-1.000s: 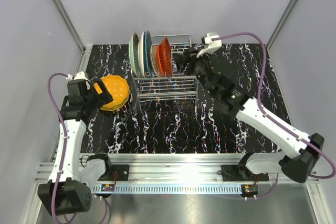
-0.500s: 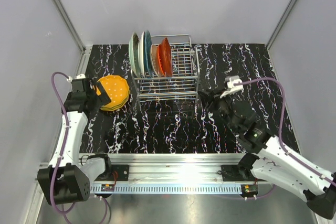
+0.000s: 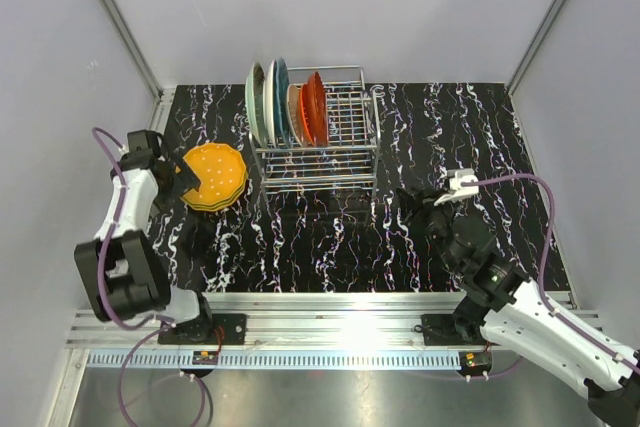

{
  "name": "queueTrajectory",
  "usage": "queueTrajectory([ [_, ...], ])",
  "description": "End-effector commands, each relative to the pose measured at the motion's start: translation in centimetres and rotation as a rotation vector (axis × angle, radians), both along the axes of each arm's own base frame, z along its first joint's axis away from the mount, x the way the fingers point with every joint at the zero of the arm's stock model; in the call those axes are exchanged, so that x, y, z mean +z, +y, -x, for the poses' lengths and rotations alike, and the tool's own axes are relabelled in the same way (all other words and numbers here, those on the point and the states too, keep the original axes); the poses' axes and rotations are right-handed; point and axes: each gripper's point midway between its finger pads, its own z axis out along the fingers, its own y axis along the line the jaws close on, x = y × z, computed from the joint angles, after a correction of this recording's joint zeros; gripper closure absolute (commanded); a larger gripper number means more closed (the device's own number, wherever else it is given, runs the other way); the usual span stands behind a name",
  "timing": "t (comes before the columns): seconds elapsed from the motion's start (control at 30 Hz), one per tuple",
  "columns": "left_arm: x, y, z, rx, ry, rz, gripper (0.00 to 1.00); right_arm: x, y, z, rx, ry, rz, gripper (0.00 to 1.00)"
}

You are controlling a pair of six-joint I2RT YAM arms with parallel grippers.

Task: Load the plates into the dish rack
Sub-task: Insert the plate into the dish rack, then grab a plate with the left arm

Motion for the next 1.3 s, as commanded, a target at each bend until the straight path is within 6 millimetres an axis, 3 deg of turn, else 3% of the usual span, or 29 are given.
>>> queueTrajectory([
  [0.0,-0.5,-0.2,-2.3,0.013,-0.005,0.101,0.09,1.9,-1.1,0.0,-0.05,-0.044,-0.084,0.55],
  [0.2,-0.8,0.8,-4.5,0.03,-0.023,0.091,0.19,2.1,-1.4,0.4,-0.05,-0.05,-0.104,0.55],
  [0.33,-1.6,1.1,-4.9,0.026,0.01,0.08,0.29,2.0,-1.3,0.3,-0.047,-0.047,-0.1,0.55],
  [0.63,-3.7,1.3,-4.2,0.03,0.058,0.064,0.46,1.8,-1.3,0.2,-0.056,-0.043,-0.093,0.55],
  [0.93,-4.1,1.3,-4.1,0.032,0.062,0.066,0.61,1.9,-1.5,0.3,-0.056,-0.049,-0.099,0.56],
  [1.0,-4.2,1.2,-4.1,0.03,0.065,0.068,0.68,2.0,-1.5,0.4,-0.056,-0.05,-0.098,0.57],
  [1.27,-4.6,0.9,-3.3,0.021,0.08,0.064,0.76,2.5,-2.2,0.8,-0.066,-0.07,-0.118,0.57],
])
